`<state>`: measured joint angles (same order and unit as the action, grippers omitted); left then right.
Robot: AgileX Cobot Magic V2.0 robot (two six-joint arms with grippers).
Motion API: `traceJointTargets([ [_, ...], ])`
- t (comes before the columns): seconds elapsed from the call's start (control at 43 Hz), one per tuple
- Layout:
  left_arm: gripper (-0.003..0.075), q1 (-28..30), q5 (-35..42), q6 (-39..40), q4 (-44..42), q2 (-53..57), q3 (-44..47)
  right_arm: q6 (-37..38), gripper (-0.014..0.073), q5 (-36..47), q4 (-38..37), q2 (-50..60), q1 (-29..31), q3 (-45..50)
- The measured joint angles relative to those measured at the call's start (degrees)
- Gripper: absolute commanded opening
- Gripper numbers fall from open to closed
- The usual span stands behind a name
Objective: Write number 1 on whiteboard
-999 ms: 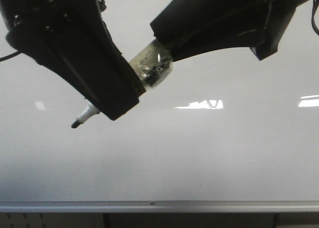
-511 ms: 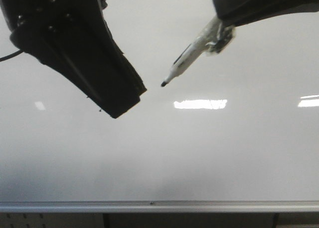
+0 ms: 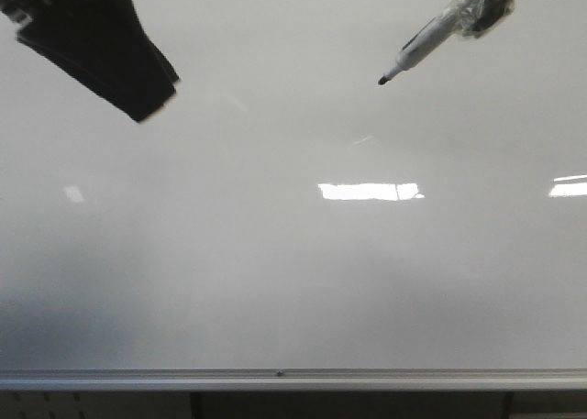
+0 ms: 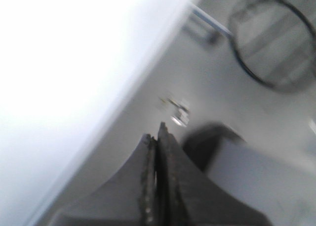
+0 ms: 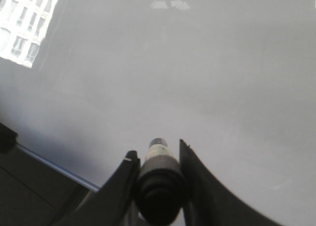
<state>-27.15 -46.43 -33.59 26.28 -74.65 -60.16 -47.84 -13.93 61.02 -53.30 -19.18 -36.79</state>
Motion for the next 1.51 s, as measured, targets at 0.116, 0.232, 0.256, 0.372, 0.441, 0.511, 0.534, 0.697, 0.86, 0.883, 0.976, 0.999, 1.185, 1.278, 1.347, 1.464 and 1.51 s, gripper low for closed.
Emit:
traceJointTargets([
  [0.116,-0.002,2.31,11.6,6.22,-2.61,9.29,7.87,-0.34,-0.006,0.66,0.23,-0.97,0.0,-0.56],
  [0.232,-0.002,5.01,20.4,7.65,-2.86,19.22,16.13,-0.87,-0.006,0.66,0.23,-3.1,0.0,-1.61],
  [0.256,-0.002,5.56,21.58,7.67,-2.89,20.79,18.04,-1.03,-0.006,0.55,0.23,-3.38,0.0,-1.92],
  [0.372,-0.002,9.16,26.9,8.0,-2.89,29.77,25.77,-1.84,-0.006,0.44,0.31,-6.05,0.0,-3.4],
  [0.441,-0.002,11.17,28.55,8.13,-2.89,34.58,29.47,-2.28,-0.006,0.32,0.35,-8.07,0.0,-4.53],
  [0.511,-0.002,12.48,28.99,8.13,-2.89,38.48,31.83,-2.7,-0.006,0.22,0.35,-10.5,0.0,-6.08],
  [0.534,-0.002,12.65,28.97,8.13,-2.89,39.74,32.51,-2.72,-0.006,0.22,0.35,-11.21,0.0,-6.58],
  [0.697,-0.002,13.02,29.26,8.13,-2.89,43.47,34.2,-5.1,-0.006,1.42,0.35,-17.23,-1.34,-11.66],
  [0.86,-0.002,13.02,29.4,8.13,-2.89,43.69,34.43,-7.92,-0.006,6.57,0.44,-22.11,-5.63,-15.77],
  [0.883,-0.002,13.02,29.4,8.13,-2.89,43.69,34.43,-7.94,-0.006,7.1,0.44,-22.71,-6.23,-16.36],
  [0.976,-0.002,13.02,29.4,8.13,-2.89,43.69,34.47,-8.18,-0.006,8.39,0.56,-25.48,-7.5,-18.23],
  [0.999,-0.002,13.02,29.4,8.13,-2.89,43.69,34.47,-8.18,-0.006,8.58,0.56,-26.18,-7.6,-18.61],
  [1.185,-0.002,13.02,29.45,8.13,-2.89,43.69,34.6,-8.37,-0.006,10.97,0.78,-29.24,-7.89,-20.93],
  [1.278,-0.002,13.02,29.45,8.13,-2.89,43.69,34.7,-8.86,-0.006,12.75,0.89,-29.56,-7.89,-21.22],
  [1.347,-0.002,13.02,29.45,8.13,-2.89,43.69,34.7,-9.45,-0.006,13.93,0.89,-29.7,-7.89,-21.22],
  [1.464,-0.002,13.02,29.45,8.13,-2.89,43.69,34.7,-10.08,-0.006,15.44,0.89,-29.7,-7.89,-21.22],
  [1.51,-0.002,13.02,29.45,8.13,-2.89,43.69,34.7,-10.07,-0.006,15.8,0.96,-29.7,-7.89,-21.22],
])
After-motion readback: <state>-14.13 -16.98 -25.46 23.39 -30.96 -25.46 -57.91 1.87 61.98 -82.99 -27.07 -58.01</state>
